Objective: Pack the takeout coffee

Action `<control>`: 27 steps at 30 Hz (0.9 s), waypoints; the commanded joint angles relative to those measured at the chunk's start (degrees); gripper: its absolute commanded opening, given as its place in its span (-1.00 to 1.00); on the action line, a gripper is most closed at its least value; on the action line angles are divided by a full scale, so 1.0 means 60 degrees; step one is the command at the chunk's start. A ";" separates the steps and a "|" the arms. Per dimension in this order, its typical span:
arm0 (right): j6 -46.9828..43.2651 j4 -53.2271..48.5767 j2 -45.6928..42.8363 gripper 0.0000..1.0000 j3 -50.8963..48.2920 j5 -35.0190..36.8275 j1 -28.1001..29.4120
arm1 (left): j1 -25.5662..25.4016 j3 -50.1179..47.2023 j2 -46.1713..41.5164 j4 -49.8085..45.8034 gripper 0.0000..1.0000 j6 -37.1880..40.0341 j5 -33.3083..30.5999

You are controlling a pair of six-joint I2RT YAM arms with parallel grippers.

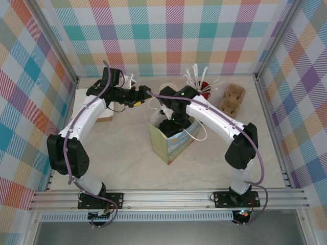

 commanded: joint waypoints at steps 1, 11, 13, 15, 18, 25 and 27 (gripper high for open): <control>-0.0082 -0.0183 -0.0199 0.50 0.0058 -0.0122 -0.0071 | 0.0014 0.0282 0.0135 0.0068 0.56 0.0242 0.0363; -0.0111 -0.0202 -0.0126 0.50 0.0141 -0.0126 -0.0071 | -0.0204 0.0502 0.0601 0.0010 0.16 0.0449 0.0914; -0.0114 -0.0200 -0.0126 0.50 0.0154 -0.0113 -0.0071 | -0.0222 0.0501 0.0551 0.0007 -0.01 0.0506 0.0996; -0.0111 -0.0197 -0.0126 0.49 0.0188 -0.0089 -0.0071 | -0.0222 0.0439 0.0438 0.0079 -0.21 0.0533 0.1043; -0.0097 -0.0204 -0.0155 0.49 0.0211 -0.0059 -0.0086 | -0.0222 0.0330 0.0178 0.0143 -0.48 0.0577 0.1057; -0.0104 -0.0262 -0.0155 0.48 0.0262 -0.0038 -0.0101 | -0.0222 0.0050 -0.0363 0.0138 -0.60 0.0703 0.1070; -0.0085 -0.0248 -0.0141 0.48 0.0265 -0.0038 -0.0099 | -0.0222 0.0049 -0.0369 0.0113 -0.48 0.0660 0.1067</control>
